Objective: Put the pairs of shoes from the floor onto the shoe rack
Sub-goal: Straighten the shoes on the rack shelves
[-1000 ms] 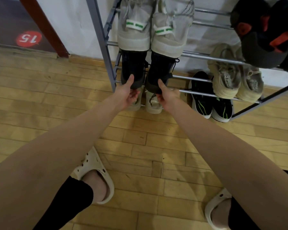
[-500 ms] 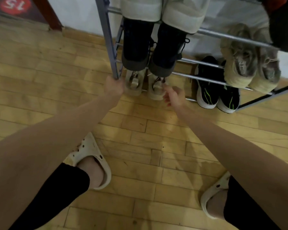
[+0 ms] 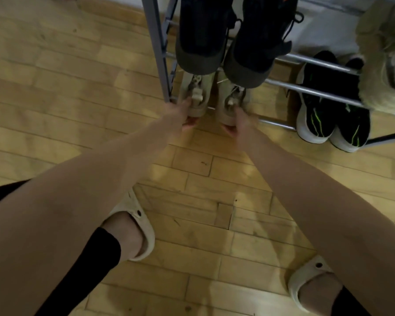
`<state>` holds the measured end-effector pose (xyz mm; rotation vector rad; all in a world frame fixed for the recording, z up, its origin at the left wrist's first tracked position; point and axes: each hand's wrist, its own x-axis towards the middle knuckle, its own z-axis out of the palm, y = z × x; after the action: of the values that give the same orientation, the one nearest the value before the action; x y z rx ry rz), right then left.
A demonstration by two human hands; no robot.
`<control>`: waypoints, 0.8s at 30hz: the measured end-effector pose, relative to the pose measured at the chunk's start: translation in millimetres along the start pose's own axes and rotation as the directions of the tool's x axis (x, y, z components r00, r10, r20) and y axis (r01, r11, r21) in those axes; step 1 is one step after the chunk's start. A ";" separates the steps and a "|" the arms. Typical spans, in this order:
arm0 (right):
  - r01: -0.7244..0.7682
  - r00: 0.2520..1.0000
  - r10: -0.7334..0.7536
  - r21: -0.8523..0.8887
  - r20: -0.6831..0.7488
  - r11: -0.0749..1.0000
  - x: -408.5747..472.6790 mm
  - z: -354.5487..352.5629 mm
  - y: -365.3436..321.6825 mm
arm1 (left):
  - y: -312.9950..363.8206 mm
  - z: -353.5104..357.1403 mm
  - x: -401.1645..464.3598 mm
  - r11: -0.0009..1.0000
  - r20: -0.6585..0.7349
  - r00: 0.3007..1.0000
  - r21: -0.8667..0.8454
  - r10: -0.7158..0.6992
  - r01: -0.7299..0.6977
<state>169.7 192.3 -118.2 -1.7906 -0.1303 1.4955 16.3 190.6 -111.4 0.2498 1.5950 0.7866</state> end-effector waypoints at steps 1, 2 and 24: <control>-0.012 1.000 0.012 0.021 0.015 1.000 0.8 -1.1 0.4 | -0.3 0.2 -0.3 1.000 0.005 1.000 -0.017 0.009 -0.009; -0.018 0.999 0.017 0.034 0.028 0.999 0.5 -3.9 1.1 | -0.4 -0.1 -2.3 0.999 0.015 1.000 -0.028 0.018 -0.018; 0.225 0.973 -0.227 0.051 0.050 0.973 -74.7 -160.1 -3.9 | -67.3 55.6 -92.8 0.978 0.384 0.911 -0.079 -0.150 0.194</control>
<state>288.1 76.5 -56.9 -1.6398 -0.3157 1.3736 105.7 106.0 -78.5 0.1616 1.1855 0.6460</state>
